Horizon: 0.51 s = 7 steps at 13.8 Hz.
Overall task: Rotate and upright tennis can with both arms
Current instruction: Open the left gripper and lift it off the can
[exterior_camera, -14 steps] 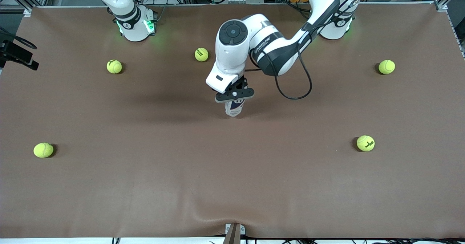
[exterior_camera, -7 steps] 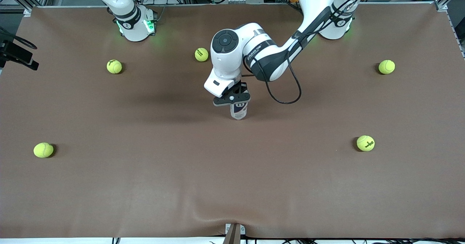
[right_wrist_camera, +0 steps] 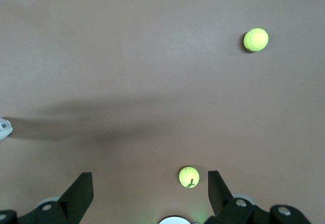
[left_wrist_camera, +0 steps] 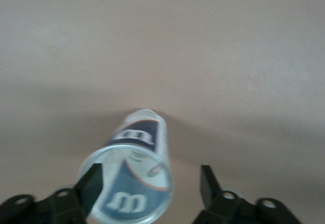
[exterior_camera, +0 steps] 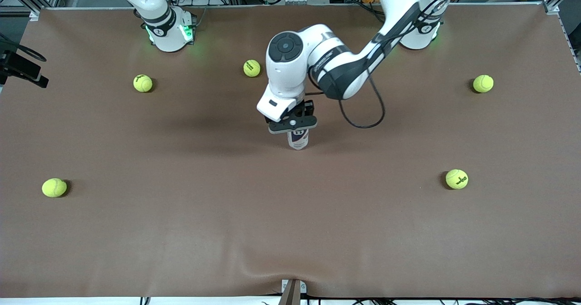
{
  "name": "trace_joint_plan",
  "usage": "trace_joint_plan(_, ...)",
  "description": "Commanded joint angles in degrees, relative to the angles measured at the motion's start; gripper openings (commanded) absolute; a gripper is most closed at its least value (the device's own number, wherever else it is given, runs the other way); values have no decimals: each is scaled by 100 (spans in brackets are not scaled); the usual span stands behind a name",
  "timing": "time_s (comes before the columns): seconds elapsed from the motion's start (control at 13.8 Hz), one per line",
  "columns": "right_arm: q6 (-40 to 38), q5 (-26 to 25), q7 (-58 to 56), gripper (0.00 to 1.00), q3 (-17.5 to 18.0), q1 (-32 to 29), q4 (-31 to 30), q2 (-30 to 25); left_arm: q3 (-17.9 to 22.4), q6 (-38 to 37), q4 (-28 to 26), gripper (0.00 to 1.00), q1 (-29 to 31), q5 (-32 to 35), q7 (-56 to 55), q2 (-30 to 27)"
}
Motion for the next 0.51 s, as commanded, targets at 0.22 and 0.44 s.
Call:
trace_joint_plan(0.22,-78,-37,47,100,86,-95,135,48,-73,-803,-50,100,787,-39,427,-1037)
trace_joint_plan(0.44,-78,-37,39,100,86,-95,135,48,-56,-1075,-76,100,1455,-434,1394,-1502)
